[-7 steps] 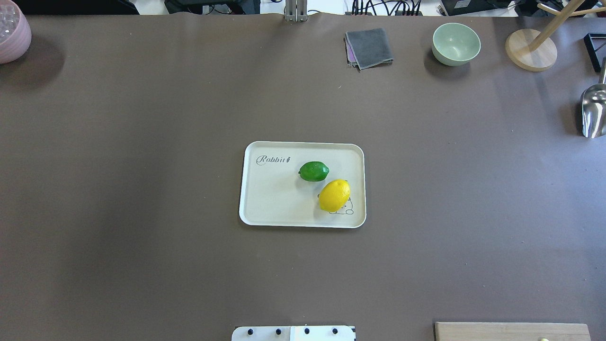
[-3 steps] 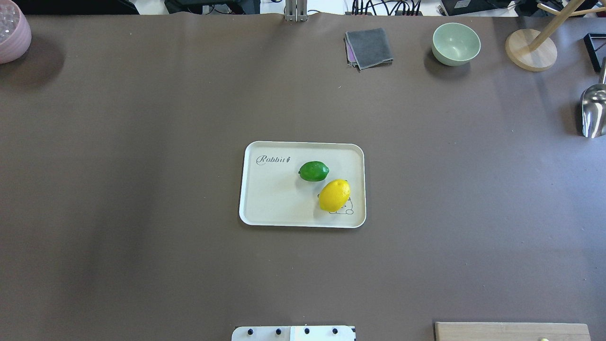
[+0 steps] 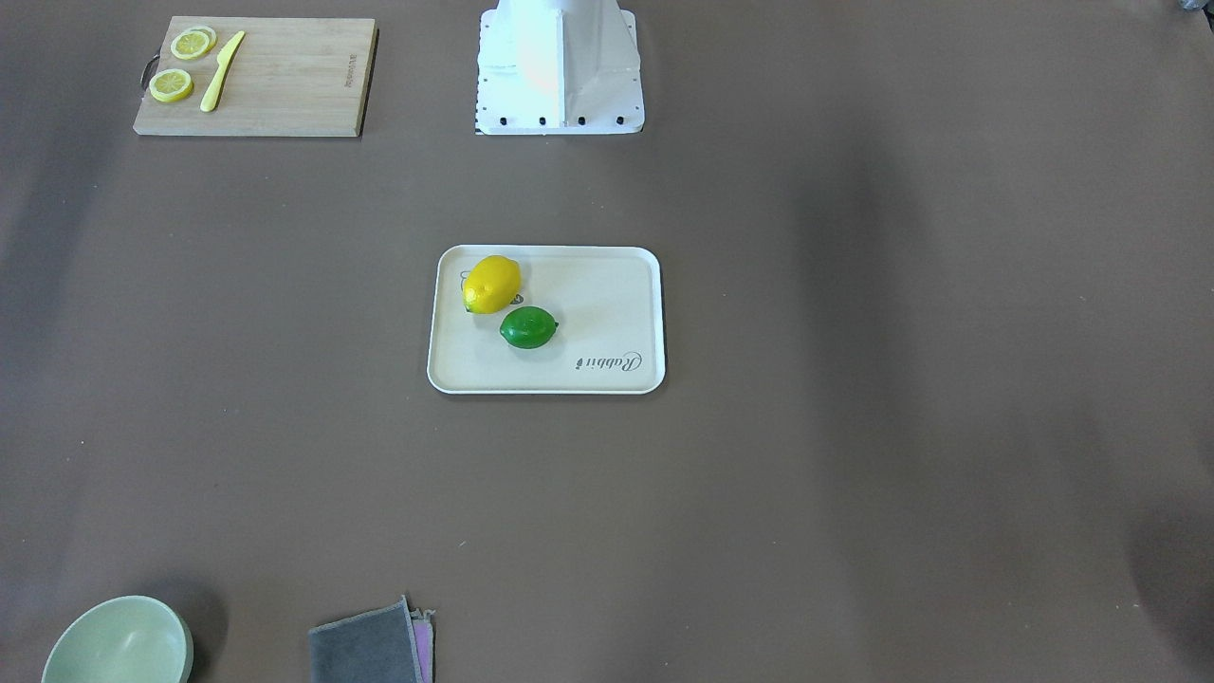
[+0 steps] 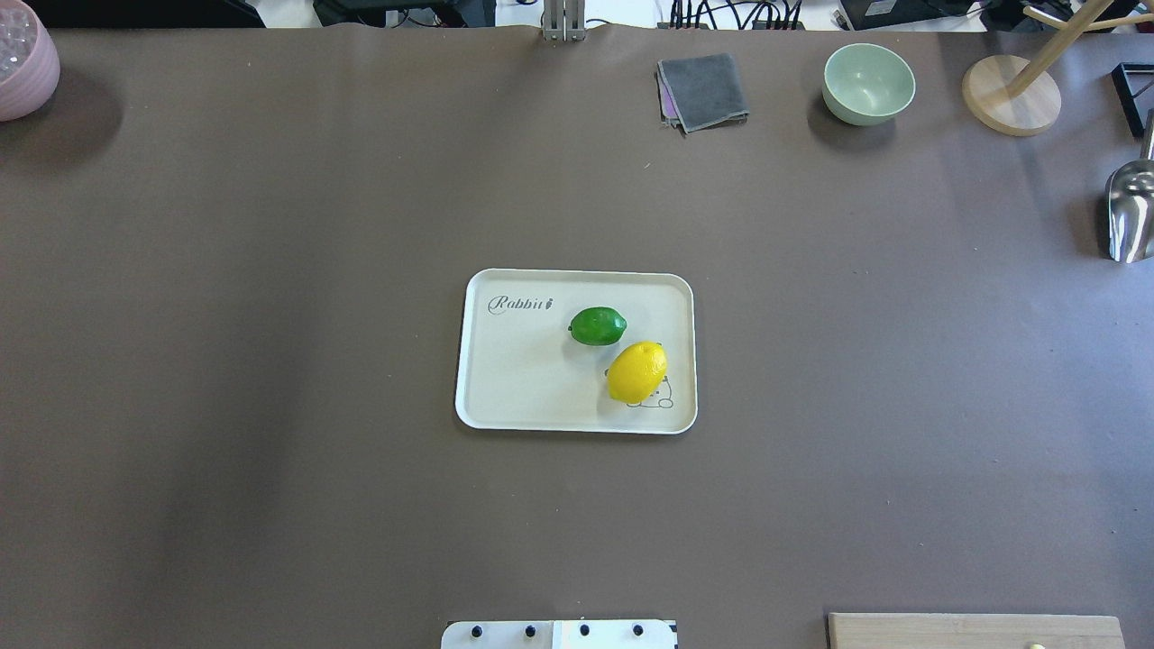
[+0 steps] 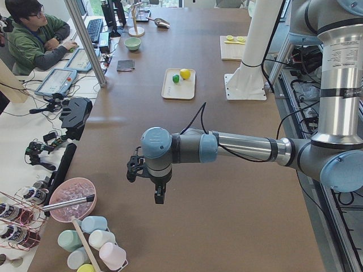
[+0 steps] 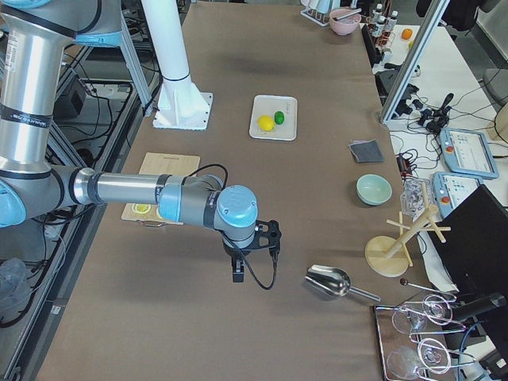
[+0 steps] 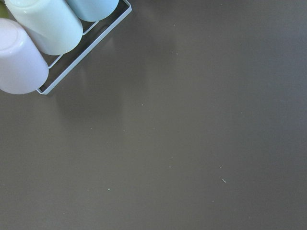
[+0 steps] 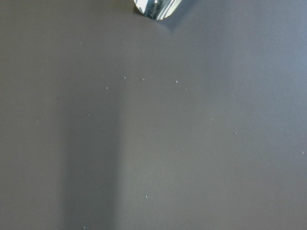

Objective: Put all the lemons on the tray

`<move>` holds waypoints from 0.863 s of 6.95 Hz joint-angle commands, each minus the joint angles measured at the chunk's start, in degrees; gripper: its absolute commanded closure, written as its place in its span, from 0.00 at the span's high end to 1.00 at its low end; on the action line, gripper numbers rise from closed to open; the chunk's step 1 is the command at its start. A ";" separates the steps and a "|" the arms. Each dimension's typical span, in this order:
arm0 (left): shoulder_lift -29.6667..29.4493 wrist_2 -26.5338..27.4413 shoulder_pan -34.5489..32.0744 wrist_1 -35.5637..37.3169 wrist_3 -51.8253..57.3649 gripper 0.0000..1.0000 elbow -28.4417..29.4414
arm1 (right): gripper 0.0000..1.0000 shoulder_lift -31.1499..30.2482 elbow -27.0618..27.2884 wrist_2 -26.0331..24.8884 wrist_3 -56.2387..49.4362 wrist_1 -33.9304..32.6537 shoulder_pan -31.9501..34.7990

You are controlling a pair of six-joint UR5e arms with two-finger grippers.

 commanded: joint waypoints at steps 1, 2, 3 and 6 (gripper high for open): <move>0.87 -0.62 0.12 -0.05 -0.21 0.99 -2.61 | 1.00 0.03 0.76 -0.23 2.22 0.03 -1.35; 0.87 -0.62 0.12 -0.92 -0.21 0.99 -2.70 | 1.00 0.03 0.76 -0.05 2.22 0.03 -1.35; 1.05 -0.62 0.12 -2.75 -0.21 0.99 -2.44 | 1.00 0.03 0.76 -0.05 2.22 0.03 -1.35; 2.54 -0.62 0.12 -5.13 -0.13 0.99 -2.97 | 1.00 -0.15 0.76 0.12 2.13 1.25 -1.52</move>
